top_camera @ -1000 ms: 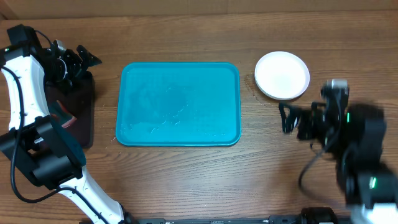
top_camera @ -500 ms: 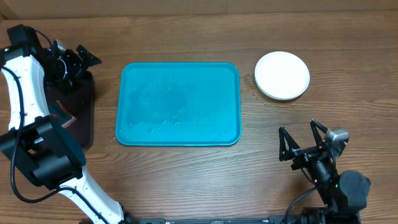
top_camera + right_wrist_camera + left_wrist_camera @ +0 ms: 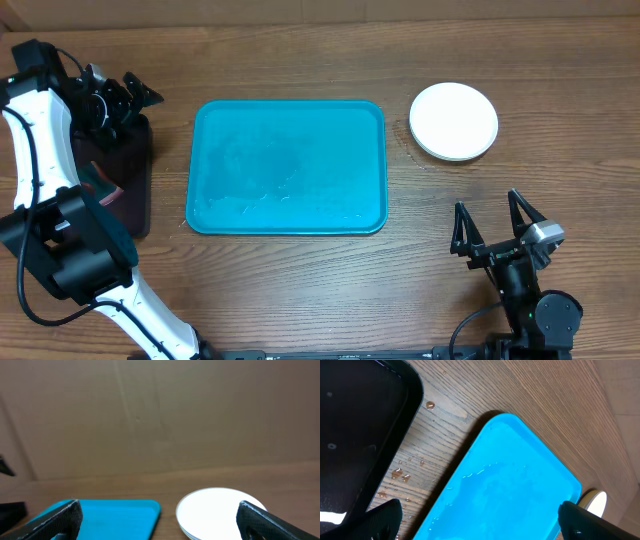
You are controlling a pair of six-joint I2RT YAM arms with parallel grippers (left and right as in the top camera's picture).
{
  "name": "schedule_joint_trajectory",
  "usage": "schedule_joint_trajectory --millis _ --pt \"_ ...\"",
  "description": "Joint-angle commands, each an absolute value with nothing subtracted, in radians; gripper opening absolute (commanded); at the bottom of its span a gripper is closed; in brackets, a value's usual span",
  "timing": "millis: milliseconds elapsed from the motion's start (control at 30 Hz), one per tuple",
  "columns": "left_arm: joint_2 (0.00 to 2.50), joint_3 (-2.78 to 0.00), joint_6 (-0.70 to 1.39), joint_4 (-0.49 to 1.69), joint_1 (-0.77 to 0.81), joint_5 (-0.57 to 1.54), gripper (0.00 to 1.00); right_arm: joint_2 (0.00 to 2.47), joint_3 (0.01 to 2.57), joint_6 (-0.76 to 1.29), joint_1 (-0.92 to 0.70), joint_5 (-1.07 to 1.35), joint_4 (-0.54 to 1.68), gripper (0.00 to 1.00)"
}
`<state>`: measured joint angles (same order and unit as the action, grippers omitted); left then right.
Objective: Clean dirty plates on tray and stack at the side
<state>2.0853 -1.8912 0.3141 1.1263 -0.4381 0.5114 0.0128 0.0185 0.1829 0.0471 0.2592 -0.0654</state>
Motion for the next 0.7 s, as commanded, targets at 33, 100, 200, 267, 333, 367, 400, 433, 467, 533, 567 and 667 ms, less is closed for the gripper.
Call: schedule_joint_trajectory --millis 33,100,200,267,333,367,400,433,467,533,567,667 --pt "2.072 -1.905 0.318 1.125 -0.437 0.513 1.0 0.002 0.008 0.187 0.054 0.159 -0.006 1.0" --pt "2.072 -1.905 0.318 1.125 -0.437 0.513 1.0 0.002 0.008 0.187 0.054 0.158 0.035 1.0" --pt "2.072 -1.905 0.318 1.125 -0.437 0.513 1.0 0.003 0.008 0.187 0.054 0.158 0.068 1.0" --pt "2.072 -1.905 0.318 1.125 -0.437 0.513 1.0 0.003 0.008 0.187 0.054 0.158 0.069 1.0" --pt "2.072 -1.905 0.318 1.125 -0.437 0.513 1.0 0.003 0.008 0.187 0.054 0.157 0.069 1.0" --pt "2.072 -1.905 0.318 1.125 -0.437 0.513 1.0 0.003 0.008 0.187 0.054 0.157 0.069 1.0" --pt "2.072 -1.905 0.318 1.125 -0.437 0.513 1.0 0.003 0.008 0.187 0.054 0.157 0.069 1.0" --pt "2.072 -1.905 0.318 1.125 -0.437 0.513 1.0 0.003 0.008 0.187 0.054 0.157 0.069 1.0" --pt "2.072 -1.905 0.318 1.125 -0.437 0.513 1.0 0.003 0.008 0.187 0.054 0.157 0.069 1.0" --pt "2.072 -1.905 0.318 1.125 -0.437 0.513 1.0 0.003 0.008 0.187 0.054 0.157 0.069 1.0" --pt "2.072 -1.905 0.318 1.125 -0.437 0.513 1.0 0.003 0.008 0.187 0.054 0.157 0.069 1.0" --pt "2.072 -1.905 0.318 1.125 -0.437 0.513 1.0 0.003 0.008 0.187 0.054 0.157 0.069 1.0"
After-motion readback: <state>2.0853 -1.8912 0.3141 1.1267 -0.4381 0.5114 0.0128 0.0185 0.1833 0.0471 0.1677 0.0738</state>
